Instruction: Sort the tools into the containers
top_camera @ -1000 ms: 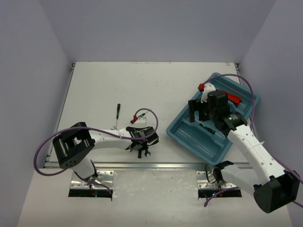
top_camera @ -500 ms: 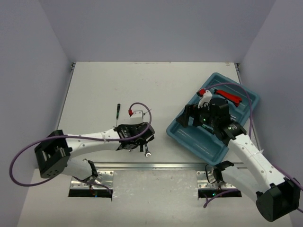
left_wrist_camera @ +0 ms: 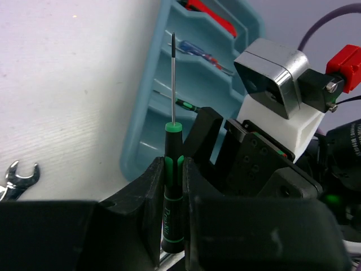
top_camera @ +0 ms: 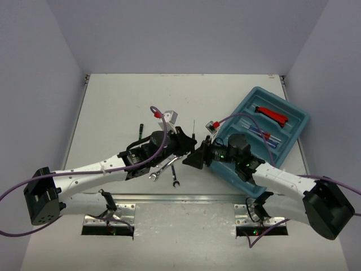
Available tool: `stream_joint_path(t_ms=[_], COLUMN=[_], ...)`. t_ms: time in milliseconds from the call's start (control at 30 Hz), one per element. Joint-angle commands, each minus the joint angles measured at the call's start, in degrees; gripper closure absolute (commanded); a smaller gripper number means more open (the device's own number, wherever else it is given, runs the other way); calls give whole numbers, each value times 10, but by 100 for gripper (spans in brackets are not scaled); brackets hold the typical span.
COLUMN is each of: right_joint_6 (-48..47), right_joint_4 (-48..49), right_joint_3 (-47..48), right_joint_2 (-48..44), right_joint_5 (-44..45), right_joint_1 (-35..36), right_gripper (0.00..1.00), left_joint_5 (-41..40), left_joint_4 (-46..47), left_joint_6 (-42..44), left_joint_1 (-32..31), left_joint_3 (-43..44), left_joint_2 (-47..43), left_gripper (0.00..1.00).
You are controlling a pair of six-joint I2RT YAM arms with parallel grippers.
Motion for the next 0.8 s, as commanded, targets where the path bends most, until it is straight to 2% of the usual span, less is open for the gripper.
stream_joint_path(t_ms=[0,33,67,100,133,167,200,233,333,367,467,533,633,700,767], right_joint_6=[8,6,-3,-7,-10,-21,-33,-48,-137,-180,-311,-382,-544,-605,-655], right_joint_4=[87,83,77,75,65,39,8,-32,-209,-269,-460,-525,-550,-550,-550], right_joint_3=[23,22,22,23,23,27,35,44,100,122,188,196,177,170,170], right_joint_2=[2,0,-4,-6,-11,-20,-29,-35,-56,-58,-55,-54,-54,-43,-25], right_joint_5=[9,24,33,42,53,71,92,113,216,262,446,542,608,615,576], right_joint_1=[6,6,6,6,7,7,7,7,5,4,1,-11,-39,-63,-99], right_gripper=[52,66,86,98,100,100,100,100,100,100,100,100,100,100,100], left_joint_5=[45,48,48,47,45,37,26,13,-74,-101,-158,-167,-162,-152,-106], left_joint_4=[88,93,96,97,95,89,80,65,-9,-50,-198,-273,-297,-304,-298], left_joint_6=[4,3,2,1,1,4,8,11,30,36,45,46,61,58,60], left_joint_1=[3,3,3,3,3,3,3,3,6,15,69,120,189,207,230], left_joint_3=[-10,-15,-19,-21,-22,-20,-16,-9,48,69,168,197,213,216,218], left_joint_2=[-10,-12,-17,-19,-20,-21,-21,-21,-18,-11,20,32,41,47,64], left_gripper=[100,100,100,100,100,93,78,58,5,0,0,0,0,0,0])
